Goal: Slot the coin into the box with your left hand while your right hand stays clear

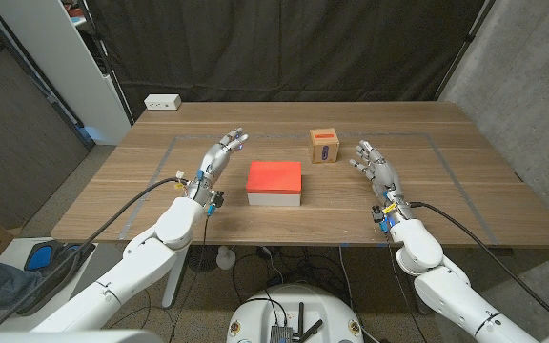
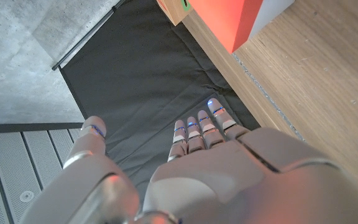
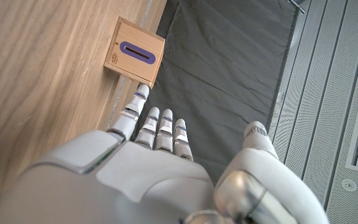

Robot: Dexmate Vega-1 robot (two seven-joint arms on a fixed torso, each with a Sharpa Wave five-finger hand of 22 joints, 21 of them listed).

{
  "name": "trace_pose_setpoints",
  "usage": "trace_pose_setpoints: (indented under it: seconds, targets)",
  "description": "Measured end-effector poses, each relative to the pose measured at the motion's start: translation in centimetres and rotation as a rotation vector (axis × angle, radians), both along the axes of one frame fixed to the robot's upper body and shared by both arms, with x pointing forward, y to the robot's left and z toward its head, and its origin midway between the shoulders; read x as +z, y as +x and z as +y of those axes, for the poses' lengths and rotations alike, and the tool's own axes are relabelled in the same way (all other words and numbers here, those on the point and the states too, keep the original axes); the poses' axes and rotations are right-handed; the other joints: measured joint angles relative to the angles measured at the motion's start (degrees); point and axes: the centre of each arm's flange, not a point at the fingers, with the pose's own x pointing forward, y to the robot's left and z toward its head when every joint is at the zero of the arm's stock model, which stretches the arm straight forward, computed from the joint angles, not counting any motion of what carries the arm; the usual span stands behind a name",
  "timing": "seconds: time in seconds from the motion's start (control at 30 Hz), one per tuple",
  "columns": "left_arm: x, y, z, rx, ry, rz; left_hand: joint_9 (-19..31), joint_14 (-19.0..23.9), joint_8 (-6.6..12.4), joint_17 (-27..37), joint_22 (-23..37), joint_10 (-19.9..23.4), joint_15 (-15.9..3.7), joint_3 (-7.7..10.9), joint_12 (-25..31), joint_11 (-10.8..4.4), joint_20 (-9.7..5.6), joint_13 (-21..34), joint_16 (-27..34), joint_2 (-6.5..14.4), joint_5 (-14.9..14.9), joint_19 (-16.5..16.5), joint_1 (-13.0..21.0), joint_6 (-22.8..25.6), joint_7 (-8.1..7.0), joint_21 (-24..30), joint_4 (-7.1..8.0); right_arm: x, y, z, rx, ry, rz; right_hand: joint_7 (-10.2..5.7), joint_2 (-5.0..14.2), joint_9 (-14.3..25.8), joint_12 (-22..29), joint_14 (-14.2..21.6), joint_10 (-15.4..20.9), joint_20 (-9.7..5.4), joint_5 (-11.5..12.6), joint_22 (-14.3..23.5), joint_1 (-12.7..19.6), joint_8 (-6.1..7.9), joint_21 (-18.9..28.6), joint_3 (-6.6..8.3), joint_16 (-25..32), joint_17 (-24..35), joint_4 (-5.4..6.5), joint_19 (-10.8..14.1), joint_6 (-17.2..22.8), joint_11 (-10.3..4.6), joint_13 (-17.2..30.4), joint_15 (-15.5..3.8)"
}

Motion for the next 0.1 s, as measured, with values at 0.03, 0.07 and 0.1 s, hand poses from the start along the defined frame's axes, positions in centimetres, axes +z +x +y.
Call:
trace_pose_setpoints:
  seconds: [0.03,0.07,0.1]
  targets:
    - [-0.16,0.01,0.04,-0.005,-0.009,0.004,0.00,0.00,0.23,0.00,0.00,0.00,0.00,0.00,0.00,0.00,0.00,0.00,0.00,0.00,0.00,0.00,0.00,0.00,0.00,0.00,0.00,-0.02,-0.02,-0.14,-0.001,0.000,-0.002,0.00,0.00,0.00,0.00,0.00,0.00,0.00,0.00,0.00,0.00,0.00,0.00,0.00,0.00,0.00,0.00,0.00,0.00,0.00,0.00,0.00]
    - [-0.27,0.02,0.05,-0.006,-0.012,0.006,0.00,0.00,0.22,0.00,0.00,0.00,0.00,0.00,0.00,0.00,0.00,0.00,0.00,0.00,0.00,0.00,0.00,0.05,0.05,0.00,0.00,-0.02,-0.02,-0.18,-0.001,0.000,-0.002,0.00,0.00,0.00,0.00,0.00,0.00,0.00,0.00,0.00,0.00,0.00,0.00,0.00,0.00,0.00,0.00,0.00,0.00,0.00,0.00,0.00]
    - [-0.30,0.01,0.06,-0.010,-0.017,0.007,0.00,0.00,0.28,0.00,0.00,0.00,0.00,0.00,0.00,0.00,0.00,0.00,0.00,0.00,0.00,0.00,0.00,0.14,0.14,0.00,0.00,-0.02,-0.04,-0.28,-0.001,0.001,-0.004,0.00,0.00,0.00,0.00,0.00,0.00,0.00,0.00,0.00,0.00,0.00,0.00,0.00,0.00,0.00,0.00,0.00,0.00,0.00,0.00,0.00]
